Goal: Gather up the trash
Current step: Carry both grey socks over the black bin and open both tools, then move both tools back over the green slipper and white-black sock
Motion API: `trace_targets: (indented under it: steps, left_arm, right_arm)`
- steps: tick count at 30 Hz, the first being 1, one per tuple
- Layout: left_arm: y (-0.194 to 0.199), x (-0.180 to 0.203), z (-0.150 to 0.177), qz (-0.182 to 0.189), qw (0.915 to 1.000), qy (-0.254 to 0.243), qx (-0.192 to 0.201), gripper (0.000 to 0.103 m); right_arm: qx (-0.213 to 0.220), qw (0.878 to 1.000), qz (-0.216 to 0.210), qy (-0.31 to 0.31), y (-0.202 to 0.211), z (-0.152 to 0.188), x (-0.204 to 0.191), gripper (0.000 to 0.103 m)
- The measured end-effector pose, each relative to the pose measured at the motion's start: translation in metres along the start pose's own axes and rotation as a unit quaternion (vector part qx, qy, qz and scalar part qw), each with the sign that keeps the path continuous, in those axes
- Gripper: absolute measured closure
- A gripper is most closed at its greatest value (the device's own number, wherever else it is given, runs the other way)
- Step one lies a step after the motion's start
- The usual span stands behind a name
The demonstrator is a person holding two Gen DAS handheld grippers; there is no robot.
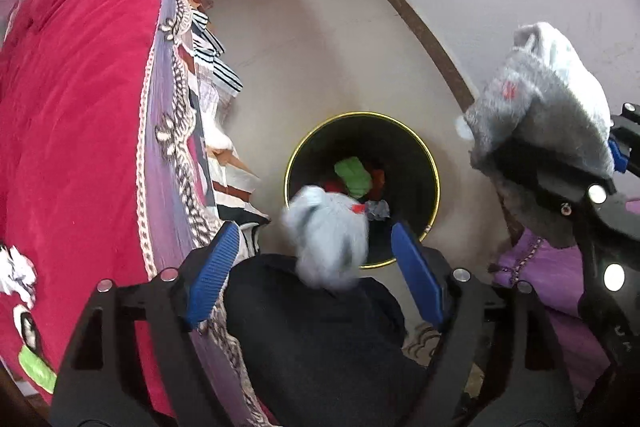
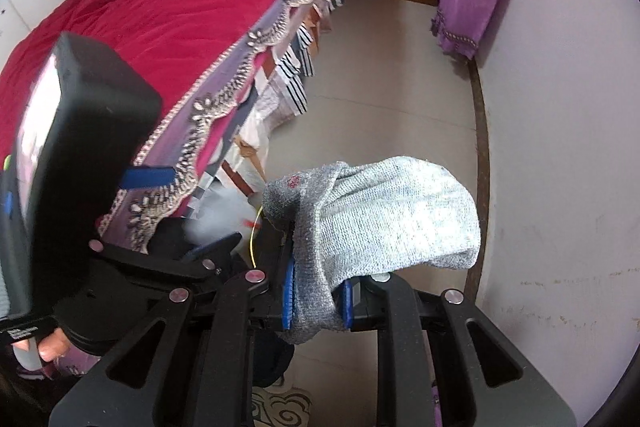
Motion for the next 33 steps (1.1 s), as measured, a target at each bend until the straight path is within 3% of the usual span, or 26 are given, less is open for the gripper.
trace_targets:
  steps: [6,9,13,23,33]
  left_arm:
    - [0.001,-0.014,-0.003,-0.018,0.9998,0.005,-0.001,0.025]
    - [-0.002,-0.026,0.002,-0.028,0.9994,0.018,-0.007,0.024]
    - [-0.007,-0.039,0.011,-0.03,0.9989,0.029,-0.023,0.023]
    - [0.002,-0.055,0.024,-0.022,0.9985,0.044,-0.026,0.022]
    - [0.031,-0.095,0.04,-0.039,0.9936,0.106,-0.006,0.022]
  right_arm:
    - [-0.019,1.0,-0.001,0.0,-0.018,-0.001,0.0,0.085]
    - [-0.032,0.999,0.009,0.005,-0.03,-0.001,0.0,0.078]
    - [-0.052,0.998,0.021,0.006,-0.047,-0.001,-0.002,0.047]
    - [-0.064,0.997,0.029,0.026,-0.049,-0.001,-0.02,0.047]
    - [-0.041,0.996,0.032,0.066,-0.036,-0.025,-0.057,0.047]
Point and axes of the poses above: each gripper's, at about its wrist camera, not at the fingertips, and y roughly against the way its jaws point, x to its right, z to its underside, the point moved 6 cm from there along -y, roughly the way its jaws point, and after that the axes turned 7 degrees about y, right-handed, at the moved point
